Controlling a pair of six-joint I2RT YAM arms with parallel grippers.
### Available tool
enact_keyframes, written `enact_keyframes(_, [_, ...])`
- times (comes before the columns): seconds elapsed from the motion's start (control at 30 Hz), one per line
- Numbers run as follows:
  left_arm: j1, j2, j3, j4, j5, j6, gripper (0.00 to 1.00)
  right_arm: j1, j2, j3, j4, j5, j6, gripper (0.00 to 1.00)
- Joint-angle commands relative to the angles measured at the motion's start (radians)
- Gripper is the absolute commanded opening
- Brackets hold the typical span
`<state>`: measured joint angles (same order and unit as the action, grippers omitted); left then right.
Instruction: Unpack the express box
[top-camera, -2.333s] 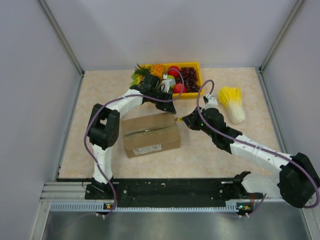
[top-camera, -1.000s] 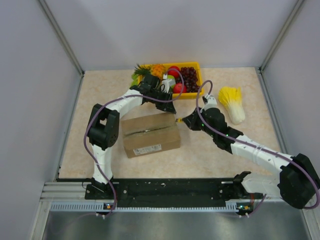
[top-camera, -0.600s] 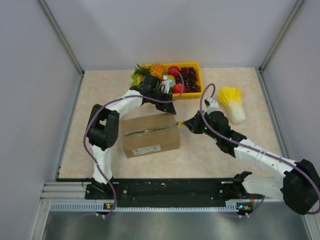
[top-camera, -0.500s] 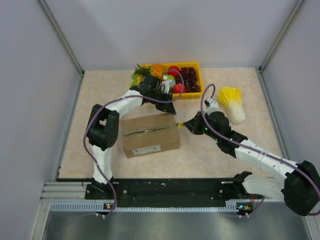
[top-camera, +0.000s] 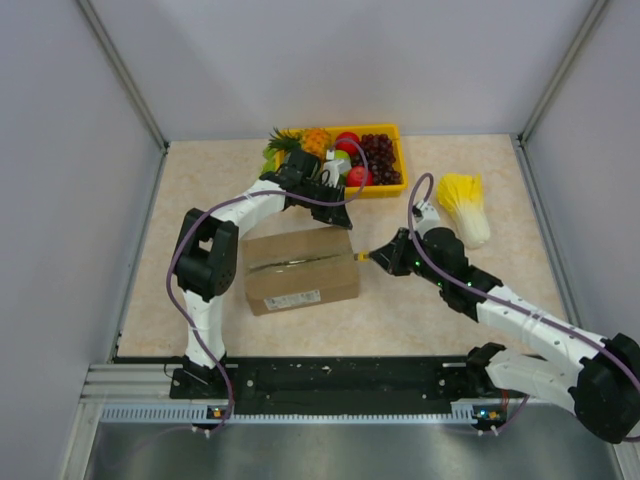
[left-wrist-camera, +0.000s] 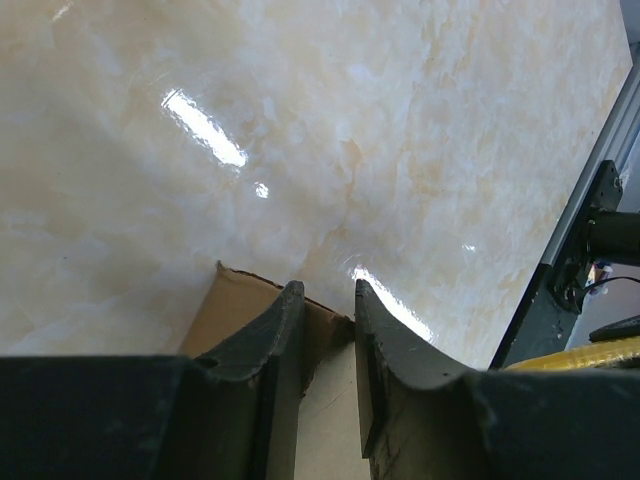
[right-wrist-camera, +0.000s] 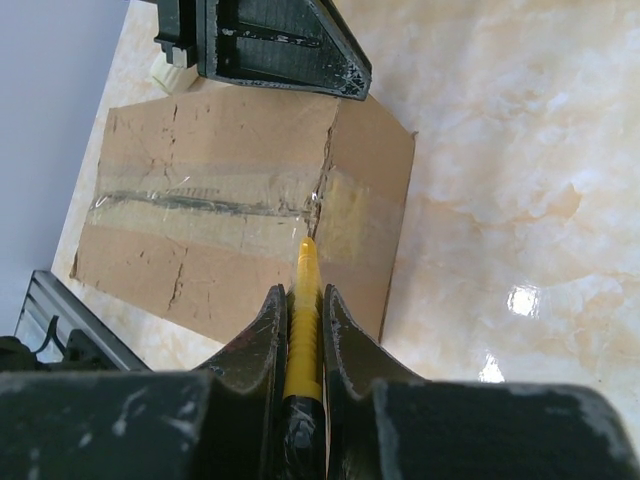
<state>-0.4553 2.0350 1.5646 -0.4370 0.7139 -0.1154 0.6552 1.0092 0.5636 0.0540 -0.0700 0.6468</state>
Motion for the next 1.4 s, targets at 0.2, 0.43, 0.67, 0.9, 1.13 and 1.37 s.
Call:
enact_keyframes(0.2, [0.026,0.074,-0.072,-0.115,-0.295,0.080,0.28,0.017,-0.070,-0.028,-0.180,-0.174,0.019,0.00])
enact_keyframes(0.43, [0.024,0.054,-0.052,-0.117,-0.268,0.065,0.28,0.018,-0.173,-0.015,-0.279,-0.075,0.016,0.00])
enact_keyframes(0.67, [0.014,-0.031,0.034,-0.092,-0.177,0.016,0.38,0.015,-0.207,0.036,-0.292,0.158,0.022,0.00])
enact_keyframes(0.9, [0.012,-0.183,0.075,-0.017,-0.165,-0.044,0.60,-0.031,-0.101,0.139,-0.243,0.259,-0.045,0.00])
enact_keyframes(1.13, [0.006,-0.459,-0.211,0.072,-0.172,-0.104,0.54,-0.100,0.155,0.352,-0.145,0.078,-0.163,0.00])
enact_keyframes(1.37, [-0.193,-0.781,-0.540,0.046,-0.339,-0.134,0.35,-0.120,0.445,0.571,-0.092,-0.098,-0.237,0.00])
